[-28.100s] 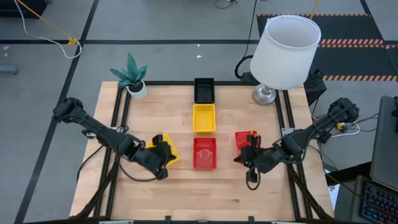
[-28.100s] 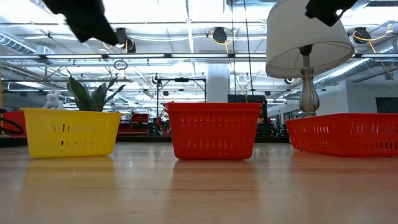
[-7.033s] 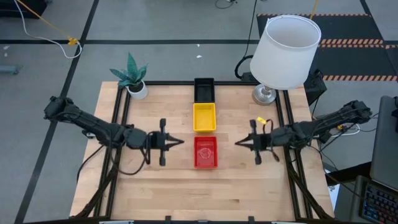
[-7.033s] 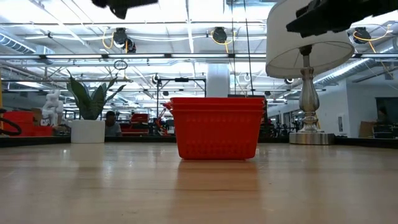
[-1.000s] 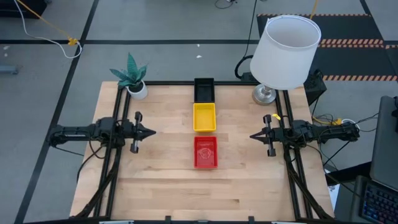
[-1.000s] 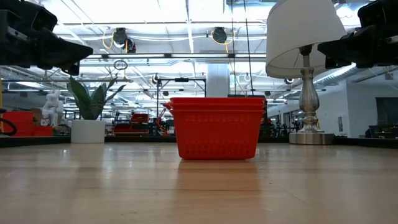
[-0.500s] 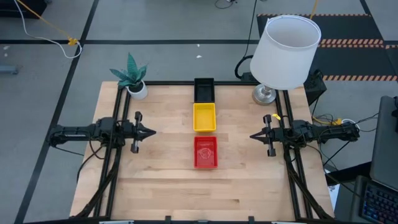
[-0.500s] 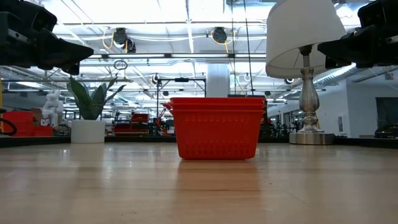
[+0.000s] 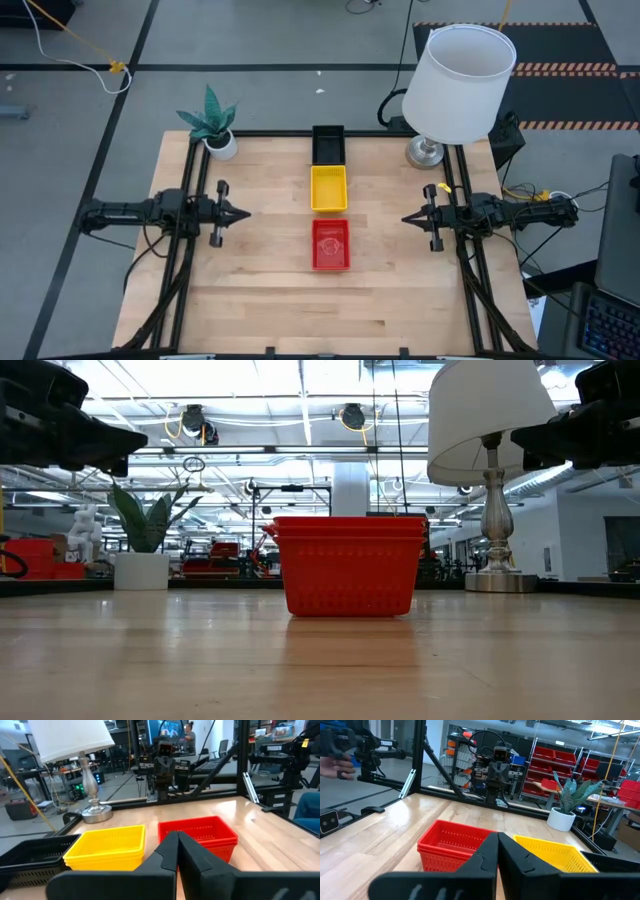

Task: Stack baskets by color
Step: Return to Home Position

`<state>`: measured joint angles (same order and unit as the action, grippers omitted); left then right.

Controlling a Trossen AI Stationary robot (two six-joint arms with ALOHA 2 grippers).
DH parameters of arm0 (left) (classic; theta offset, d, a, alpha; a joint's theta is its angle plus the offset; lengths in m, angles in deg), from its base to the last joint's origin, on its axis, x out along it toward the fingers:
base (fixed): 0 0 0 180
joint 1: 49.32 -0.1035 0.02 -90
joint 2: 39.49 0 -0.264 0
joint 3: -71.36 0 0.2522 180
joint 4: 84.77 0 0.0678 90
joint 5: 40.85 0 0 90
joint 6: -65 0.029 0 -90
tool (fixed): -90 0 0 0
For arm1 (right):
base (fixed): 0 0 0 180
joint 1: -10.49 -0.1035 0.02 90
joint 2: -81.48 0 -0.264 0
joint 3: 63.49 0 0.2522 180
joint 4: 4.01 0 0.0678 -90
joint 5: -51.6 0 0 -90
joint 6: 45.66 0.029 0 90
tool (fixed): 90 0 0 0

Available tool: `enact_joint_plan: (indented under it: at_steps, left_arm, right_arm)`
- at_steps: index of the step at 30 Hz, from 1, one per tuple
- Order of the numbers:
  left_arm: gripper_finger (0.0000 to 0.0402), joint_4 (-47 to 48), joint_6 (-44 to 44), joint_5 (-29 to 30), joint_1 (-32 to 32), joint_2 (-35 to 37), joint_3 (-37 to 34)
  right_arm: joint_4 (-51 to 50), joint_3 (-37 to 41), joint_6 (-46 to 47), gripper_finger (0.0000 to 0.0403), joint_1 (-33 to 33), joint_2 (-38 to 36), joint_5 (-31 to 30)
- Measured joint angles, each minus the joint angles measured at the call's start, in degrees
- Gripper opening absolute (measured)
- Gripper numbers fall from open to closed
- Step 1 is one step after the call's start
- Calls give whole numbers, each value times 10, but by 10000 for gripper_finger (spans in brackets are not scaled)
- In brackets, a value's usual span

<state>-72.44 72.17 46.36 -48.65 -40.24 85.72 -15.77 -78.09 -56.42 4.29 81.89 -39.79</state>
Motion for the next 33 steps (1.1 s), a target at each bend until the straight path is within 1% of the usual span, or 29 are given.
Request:
enact_joint_plan:
  at_steps: [6, 10, 13, 17, 21, 33]
  left_arm:
    - [10, 0, 14, -2, 18, 0, 0]
    - [4, 0, 30, 0, 20, 0, 0]
    - [4, -1, 19, 5, 20, 0, 0]
    - [20, -1, 1, 5, 20, 0, 0]
    - [31, -1, 2, 5, 20, 0, 0]
    - [33, -1, 1, 6, 20, 0, 0]
  right_arm:
    - [0, 0, 0, 0, 0, 0, 0]
    - [0, 0, 0, 0, 0, 0, 0]
    - [0, 0, 0, 0, 0, 0, 0]
    - [0, 0, 0, 0, 0, 0, 0]
    - [0, 0, 0, 0, 0, 0, 0]
    - [0, 0, 0, 0, 0, 0, 0]
